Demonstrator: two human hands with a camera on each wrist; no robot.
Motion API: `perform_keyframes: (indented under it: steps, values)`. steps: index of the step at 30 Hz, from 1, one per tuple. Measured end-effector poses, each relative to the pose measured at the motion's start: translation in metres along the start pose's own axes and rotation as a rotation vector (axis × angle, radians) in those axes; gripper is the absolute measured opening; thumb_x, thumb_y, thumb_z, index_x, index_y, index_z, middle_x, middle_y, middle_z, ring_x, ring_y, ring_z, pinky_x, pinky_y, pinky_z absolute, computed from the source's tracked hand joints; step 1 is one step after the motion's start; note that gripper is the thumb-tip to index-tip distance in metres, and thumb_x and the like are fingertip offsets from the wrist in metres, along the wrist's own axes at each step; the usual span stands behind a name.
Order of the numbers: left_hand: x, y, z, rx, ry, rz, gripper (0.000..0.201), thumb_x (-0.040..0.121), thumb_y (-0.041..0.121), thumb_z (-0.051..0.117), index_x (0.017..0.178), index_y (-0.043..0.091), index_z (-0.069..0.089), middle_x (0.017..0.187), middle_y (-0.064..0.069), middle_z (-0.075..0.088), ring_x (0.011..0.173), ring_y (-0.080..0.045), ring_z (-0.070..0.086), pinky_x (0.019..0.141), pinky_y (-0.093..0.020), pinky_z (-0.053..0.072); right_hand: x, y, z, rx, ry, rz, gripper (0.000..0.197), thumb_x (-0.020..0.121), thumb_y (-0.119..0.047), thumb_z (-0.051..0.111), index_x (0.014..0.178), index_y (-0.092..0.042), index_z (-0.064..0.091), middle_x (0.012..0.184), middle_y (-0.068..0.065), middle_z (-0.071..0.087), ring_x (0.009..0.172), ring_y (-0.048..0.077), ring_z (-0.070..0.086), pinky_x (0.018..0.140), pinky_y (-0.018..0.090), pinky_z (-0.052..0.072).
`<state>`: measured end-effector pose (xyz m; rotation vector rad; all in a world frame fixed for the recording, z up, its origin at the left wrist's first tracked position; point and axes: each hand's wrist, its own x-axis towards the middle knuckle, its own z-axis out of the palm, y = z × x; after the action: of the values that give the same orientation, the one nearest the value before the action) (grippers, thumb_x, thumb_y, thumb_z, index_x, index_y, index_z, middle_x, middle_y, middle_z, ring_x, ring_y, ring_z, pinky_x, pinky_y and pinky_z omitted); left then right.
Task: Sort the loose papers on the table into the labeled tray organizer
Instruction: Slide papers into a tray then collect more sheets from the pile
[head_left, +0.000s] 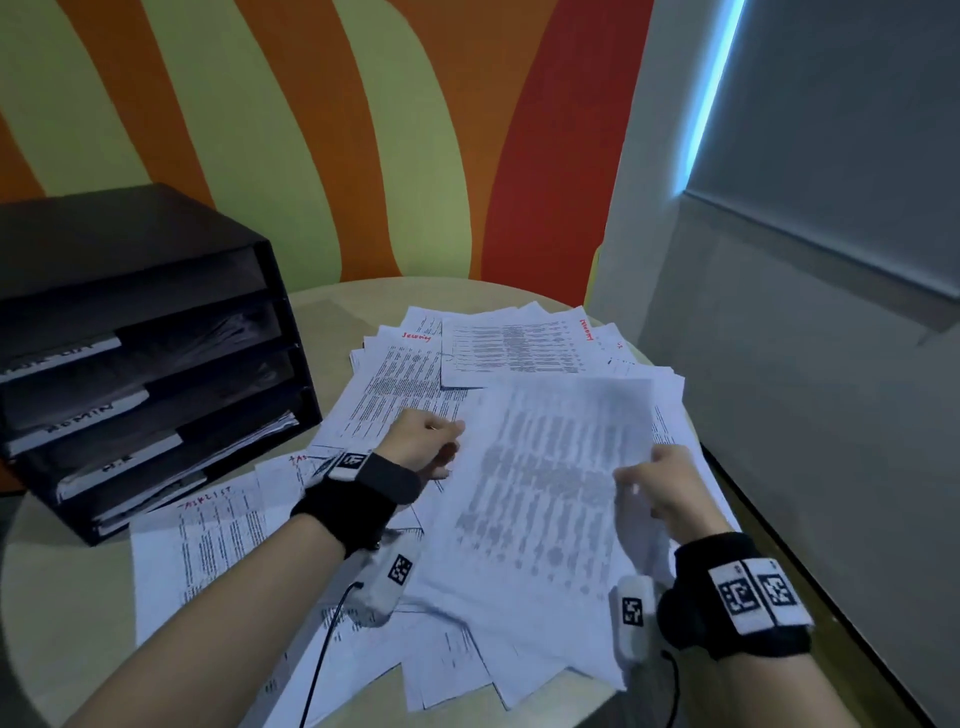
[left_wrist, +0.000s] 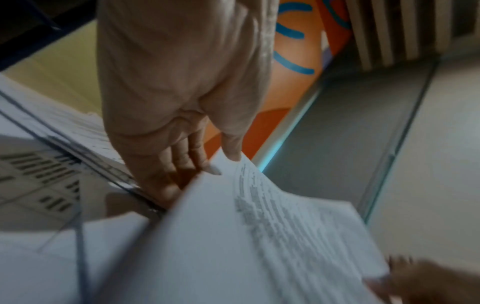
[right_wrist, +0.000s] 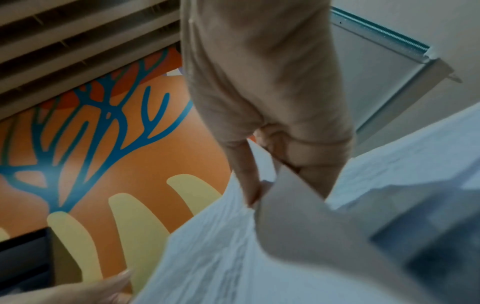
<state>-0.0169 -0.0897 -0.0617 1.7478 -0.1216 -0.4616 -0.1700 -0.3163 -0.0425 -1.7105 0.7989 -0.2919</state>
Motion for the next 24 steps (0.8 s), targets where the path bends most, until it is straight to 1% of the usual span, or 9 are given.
perform_keyframes:
  steps: [4,6,8,10,12,14,16,20,24]
  values:
    - [0.001,0.002,0.023,-0.061,0.033,-0.058,0.02,0.085,0.005,0.071,0.096,0.001,0.055,0.082,-0.023,0.058,0.057,-0.024,0.054,0.056,-0.033,0.047,0.002,0.0,-0.055,0.084,0.339,-0.029,0.024,0.081,0.022,0.043,0.07,0.001,0.049,0.052,0.007,0.045,0.049,0.018,0.048,0.039,0.017,0.031]
    - [0.003,0.006,0.039,0.035,0.015,-0.039,0.038,0.082,0.013,0.077,0.109,0.001,0.054,0.099,-0.02,0.061,0.077,-0.029,0.064,0.079,-0.045,0.056,0.0,0.005,-0.082,0.115,0.459,-0.017,0.02,0.083,0.022,0.043,0.083,0.004,0.054,0.066,0.011,0.049,0.054,0.022,0.043,0.042,0.02,0.034]
    - [0.006,0.009,0.057,0.213,-0.001,0.022,0.042,0.078,0.024,0.081,0.105,0.004,0.056,0.111,-0.011,0.055,0.096,-0.029,0.061,0.09,-0.041,0.052,-0.002,0.011,-0.106,0.136,0.532,0.024,0.018,0.087,0.017,0.047,0.094,0.003,0.056,0.083,0.012,0.052,0.058,0.019,0.042,0.057,0.027,0.038]
    - [0.004,0.013,0.075,0.35,0.021,0.075,0.036,0.078,0.028,0.08,0.074,0.016,0.046,0.099,-0.005,0.047,0.08,-0.017,0.055,0.074,-0.024,0.044,-0.002,0.019,-0.123,0.136,0.569,0.087,0.011,0.089,0.011,0.052,0.095,0.002,0.053,0.08,0.009,0.051,0.07,0.024,0.048,0.069,0.035,0.037]
    - [0.004,0.015,0.093,0.397,0.063,0.09,0.041,0.077,0.028,0.079,0.07,0.015,0.041,0.091,-0.005,0.054,0.062,-0.01,0.058,0.06,-0.022,0.048,0.001,0.025,-0.134,0.124,0.588,0.132,0.01,0.089,0.007,0.056,0.095,0.001,0.051,0.078,0.009,0.049,0.083,0.027,0.049,0.074,0.037,0.036]
    - [0.004,0.017,0.108,0.42,0.066,0.078,0.048,0.074,0.03,0.08,0.098,0.001,0.05,0.089,-0.01,0.059,0.074,-0.019,0.065,0.067,-0.033,0.057,0.001,0.027,-0.138,0.123,0.583,0.137,0.011,0.089,0.007,0.056,0.096,0.001,0.051,0.085,0.012,0.052,0.087,0.026,0.048,0.075,0.036,0.036]
    - [0.0,0.022,0.12,0.532,0.029,0.051,0.064,0.077,0.031,0.077,0.119,-0.003,0.041,0.087,-0.007,0.053,0.081,-0.025,0.061,0.06,-0.034,0.051,0.0,0.027,-0.137,0.134,0.567,0.13,0.011,0.089,0.009,0.056,0.097,0.002,0.053,0.087,0.012,0.054,0.088,0.025,0.049,0.069,0.035,0.038]
    - [-0.003,0.025,0.136,0.748,-0.042,0.026,0.066,0.088,0.009,0.06,0.139,-0.008,0.023,0.119,-0.021,0.056,0.102,-0.033,0.062,0.069,-0.034,0.047,0.0,0.029,-0.14,0.121,0.53,0.128,0.009,0.089,0.008,0.057,0.097,0.004,0.053,0.095,0.017,0.055,0.088,0.028,0.05,0.073,0.039,0.037]
    - [-0.009,0.027,0.113,0.854,-0.144,0.036,0.017,0.085,0.002,0.057,0.1,0.001,0.049,0.098,-0.017,0.062,0.087,-0.03,0.066,0.058,-0.026,0.044,0.004,0.039,-0.15,0.128,0.502,0.129,0.008,0.091,0.004,0.058,0.094,0.001,0.052,0.081,0.012,0.053,0.088,0.029,0.05,0.075,0.037,0.036]
